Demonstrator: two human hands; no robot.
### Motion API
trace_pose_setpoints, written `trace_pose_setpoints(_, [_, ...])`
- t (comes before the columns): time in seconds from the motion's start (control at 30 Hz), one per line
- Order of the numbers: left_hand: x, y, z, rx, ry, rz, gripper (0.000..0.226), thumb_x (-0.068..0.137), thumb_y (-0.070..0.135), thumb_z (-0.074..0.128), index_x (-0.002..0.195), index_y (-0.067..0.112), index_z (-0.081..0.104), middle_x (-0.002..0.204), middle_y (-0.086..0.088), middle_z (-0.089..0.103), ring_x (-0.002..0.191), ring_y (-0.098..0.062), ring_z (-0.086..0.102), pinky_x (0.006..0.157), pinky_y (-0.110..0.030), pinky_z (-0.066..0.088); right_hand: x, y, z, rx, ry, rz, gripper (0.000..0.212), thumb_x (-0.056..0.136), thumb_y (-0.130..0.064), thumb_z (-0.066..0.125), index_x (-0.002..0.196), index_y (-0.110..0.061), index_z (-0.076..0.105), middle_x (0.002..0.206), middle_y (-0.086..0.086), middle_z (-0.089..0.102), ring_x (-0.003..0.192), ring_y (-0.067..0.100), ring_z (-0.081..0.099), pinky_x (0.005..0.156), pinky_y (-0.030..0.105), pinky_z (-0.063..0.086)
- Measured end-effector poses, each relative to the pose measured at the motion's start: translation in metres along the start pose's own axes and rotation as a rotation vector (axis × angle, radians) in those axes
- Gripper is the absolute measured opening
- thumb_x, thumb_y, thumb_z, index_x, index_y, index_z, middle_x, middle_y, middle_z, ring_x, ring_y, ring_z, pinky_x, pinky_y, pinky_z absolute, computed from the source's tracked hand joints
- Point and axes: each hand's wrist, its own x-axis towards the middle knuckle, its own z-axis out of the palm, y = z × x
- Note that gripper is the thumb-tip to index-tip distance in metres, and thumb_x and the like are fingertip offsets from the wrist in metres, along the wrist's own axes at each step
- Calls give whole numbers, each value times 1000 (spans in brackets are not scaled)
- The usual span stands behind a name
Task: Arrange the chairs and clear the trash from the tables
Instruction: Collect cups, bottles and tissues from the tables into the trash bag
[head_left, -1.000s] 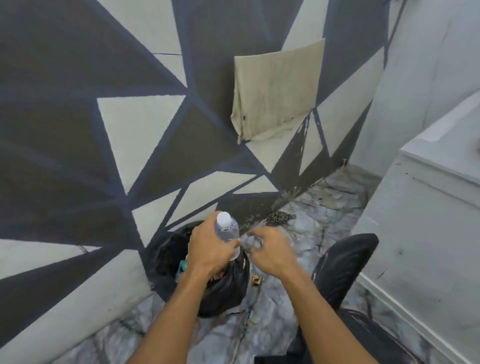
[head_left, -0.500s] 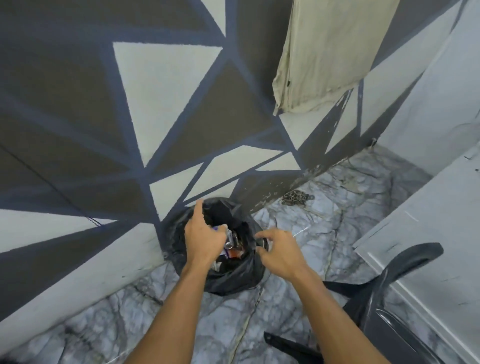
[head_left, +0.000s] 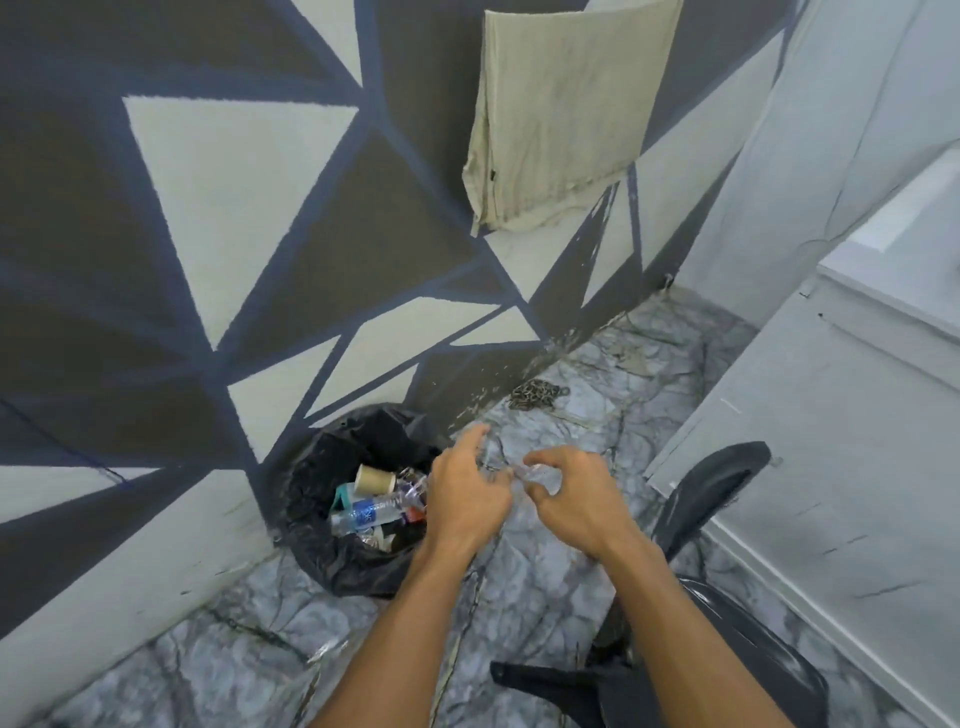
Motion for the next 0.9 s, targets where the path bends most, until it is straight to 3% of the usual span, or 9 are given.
trace_pose_setpoints(0.1, [-11, 54, 36, 29, -85, 154, 55, 83, 23, 72, 135, 29, 57, 125, 1, 64, 117, -16, 57, 102, -38, 49, -26, 28, -47, -6, 163, 48, 34, 85, -25, 66, 119, -23, 68, 123, -4, 67, 120, 15, 57, 101, 32, 46])
trace_pose_setpoints(0.2, [-35, 110, 89, 82, -221, 332, 55, 83, 22, 72, 135, 25, 57, 127, -1, 63, 121, -19, 54, 103, -37, 46, -66, 76, -96, 9, 332, 147, 34, 81, -22, 65, 115, -24, 70, 115, -4, 71, 110, 15, 62, 94, 29, 48])
trace_pose_setpoints(0.37, [-104, 165, 195, 116, -534, 477, 45, 77, 20, 77, 120, 28, 66, 102, 9, 71, 100, -14, 67, 83, -26, 50, -163, 176, -153, 93, 522, 389, 34, 79, -20, 64, 112, -24, 70, 118, -2, 69, 114, 19, 60, 99, 32, 46])
trace_pose_setpoints(0.47, [-164, 182, 266, 191, -729, 570, 50, 79, 21, 77, 127, 24, 63, 110, 3, 70, 99, -16, 65, 84, -26, 48, -230, 242, -173, 107, 571, 502, 37, 80, -22, 61, 117, -23, 68, 121, -1, 68, 115, 18, 58, 99, 30, 44])
trace_pose_setpoints(0.6, [-254, 209, 356, 174, -929, 650, 44, 81, 21, 73, 125, 26, 64, 104, 12, 66, 94, -8, 62, 82, -24, 47, -320, 317, -202, 169, 680, 635, 18, 75, -18, 61, 90, -20, 71, 86, -5, 71, 81, 14, 62, 73, 28, 48])
trace_pose_setpoints(0.7, [-317, 230, 421, 194, -1059, 747, 38, 80, 20, 71, 116, 34, 65, 100, 18, 68, 91, -2, 64, 78, -20, 47, -383, 374, -219, 197, 799, 714, 31, 79, -15, 64, 108, -25, 71, 108, -7, 70, 101, 10, 60, 90, 24, 46])
trace_pose_setpoints(0.77, [-356, 241, 459, 240, -1136, 781, 49, 81, 19, 71, 128, 30, 61, 113, 15, 65, 101, -6, 63, 85, -20, 45, -426, 410, -227, 187, 837, 779, 38, 82, -20, 65, 119, -26, 67, 120, -9, 66, 114, 9, 56, 101, 25, 42])
trace_pose_setpoints(0.9, [-414, 256, 524, 337, -1193, 854, 57, 81, 22, 74, 135, 25, 56, 127, 7, 63, 116, -17, 59, 96, -32, 48, -501, 473, -241, 204, 921, 912, 35, 83, -21, 67, 118, -24, 67, 114, -6, 67, 108, 13, 58, 99, 30, 44])
